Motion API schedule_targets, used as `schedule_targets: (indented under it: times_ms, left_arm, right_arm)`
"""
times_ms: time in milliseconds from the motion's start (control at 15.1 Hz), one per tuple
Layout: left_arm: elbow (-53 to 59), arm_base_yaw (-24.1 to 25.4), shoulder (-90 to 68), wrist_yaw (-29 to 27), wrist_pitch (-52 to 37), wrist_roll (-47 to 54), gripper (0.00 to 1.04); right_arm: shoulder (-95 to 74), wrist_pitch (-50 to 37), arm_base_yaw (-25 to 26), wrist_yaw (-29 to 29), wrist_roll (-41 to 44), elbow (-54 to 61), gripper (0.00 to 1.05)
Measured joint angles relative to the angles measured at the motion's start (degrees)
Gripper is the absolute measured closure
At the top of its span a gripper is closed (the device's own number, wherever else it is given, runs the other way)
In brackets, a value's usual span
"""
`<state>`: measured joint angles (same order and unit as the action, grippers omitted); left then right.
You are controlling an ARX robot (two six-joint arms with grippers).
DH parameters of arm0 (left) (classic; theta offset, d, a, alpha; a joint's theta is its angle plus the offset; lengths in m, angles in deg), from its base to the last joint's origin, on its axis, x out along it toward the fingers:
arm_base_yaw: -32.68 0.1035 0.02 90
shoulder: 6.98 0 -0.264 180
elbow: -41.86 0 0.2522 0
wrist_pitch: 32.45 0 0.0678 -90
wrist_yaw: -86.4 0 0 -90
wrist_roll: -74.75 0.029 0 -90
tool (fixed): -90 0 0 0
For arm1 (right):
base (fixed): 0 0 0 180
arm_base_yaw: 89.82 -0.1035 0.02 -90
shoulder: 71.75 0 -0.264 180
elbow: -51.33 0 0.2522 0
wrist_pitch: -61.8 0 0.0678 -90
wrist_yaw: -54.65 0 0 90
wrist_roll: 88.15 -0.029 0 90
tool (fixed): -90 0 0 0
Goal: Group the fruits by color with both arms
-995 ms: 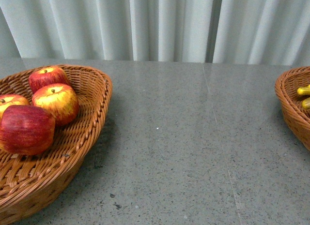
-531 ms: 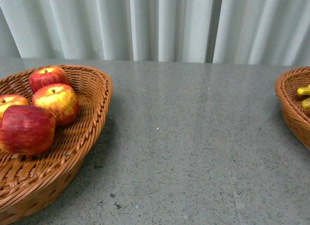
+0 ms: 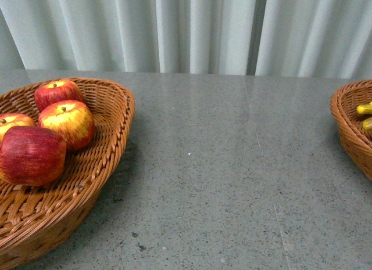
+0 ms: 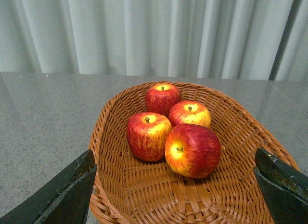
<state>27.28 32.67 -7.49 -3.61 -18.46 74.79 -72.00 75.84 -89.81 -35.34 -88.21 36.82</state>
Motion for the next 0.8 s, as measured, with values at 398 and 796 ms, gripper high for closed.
schedule_targets:
  times_ms: [398, 796]
  left_arm:
    - [0.0, 0.0, -0.02, 0.0, 0.0, 0.0, 0.07]
    - [0.0, 0.0, -0.02, 0.0, 0.0, 0.0, 0.07]
  right_arm:
    - [0.0, 0.0, 0.0, -0.02, -0.02, 0.0, 0.06]
    - [0.0, 0.0, 0.0, -0.02, -0.02, 0.0, 0.07]
